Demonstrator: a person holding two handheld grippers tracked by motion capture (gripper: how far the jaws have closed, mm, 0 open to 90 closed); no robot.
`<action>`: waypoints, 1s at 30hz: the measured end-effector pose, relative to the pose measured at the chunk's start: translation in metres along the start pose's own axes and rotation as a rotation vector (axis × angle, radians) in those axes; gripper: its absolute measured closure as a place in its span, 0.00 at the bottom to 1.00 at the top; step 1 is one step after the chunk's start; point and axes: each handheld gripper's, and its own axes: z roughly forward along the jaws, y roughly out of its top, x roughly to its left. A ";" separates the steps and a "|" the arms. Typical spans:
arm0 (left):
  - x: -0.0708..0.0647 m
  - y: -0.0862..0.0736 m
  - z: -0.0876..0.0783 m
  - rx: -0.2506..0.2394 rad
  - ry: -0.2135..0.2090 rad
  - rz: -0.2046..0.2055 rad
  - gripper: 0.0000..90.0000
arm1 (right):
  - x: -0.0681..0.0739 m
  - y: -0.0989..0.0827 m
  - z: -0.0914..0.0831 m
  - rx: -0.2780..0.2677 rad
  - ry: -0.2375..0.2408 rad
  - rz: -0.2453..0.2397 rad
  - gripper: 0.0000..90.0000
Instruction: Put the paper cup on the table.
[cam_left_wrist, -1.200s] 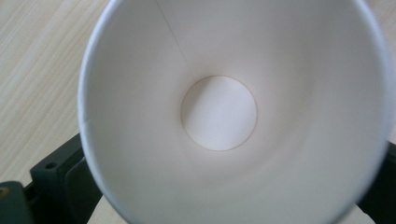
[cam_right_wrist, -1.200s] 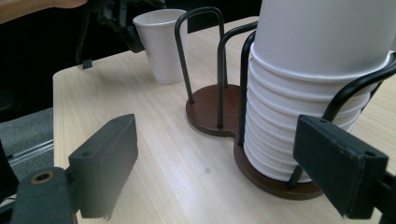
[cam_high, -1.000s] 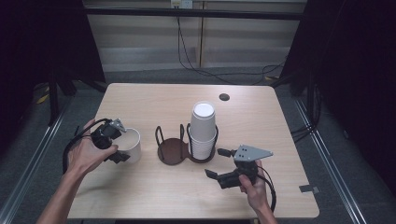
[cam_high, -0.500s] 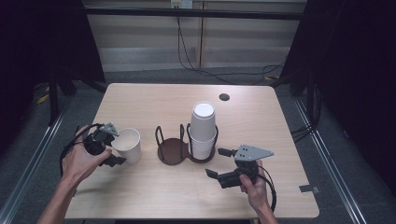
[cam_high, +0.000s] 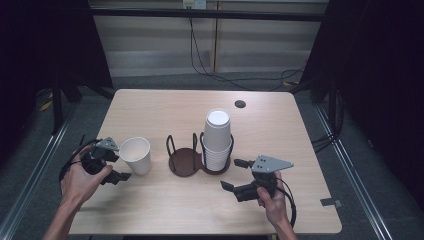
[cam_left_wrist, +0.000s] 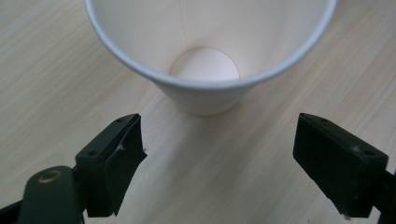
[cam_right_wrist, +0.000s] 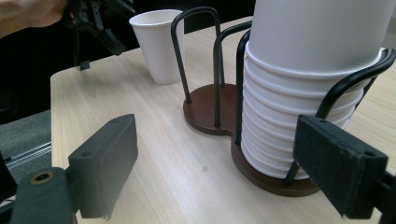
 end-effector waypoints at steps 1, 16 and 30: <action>-0.001 -0.002 -0.001 -0.014 0.000 -0.005 0.18 | 0.000 0.000 0.000 0.001 -0.002 -0.001 0.16; -0.026 -0.029 -0.022 -0.222 0.051 -0.079 0.20 | -0.001 0.000 -0.005 -0.020 -0.013 0.002 0.16; -0.062 -0.037 -0.023 -0.441 0.046 -0.117 0.18 | -0.001 -0.002 -0.004 -0.019 -0.015 0.008 0.16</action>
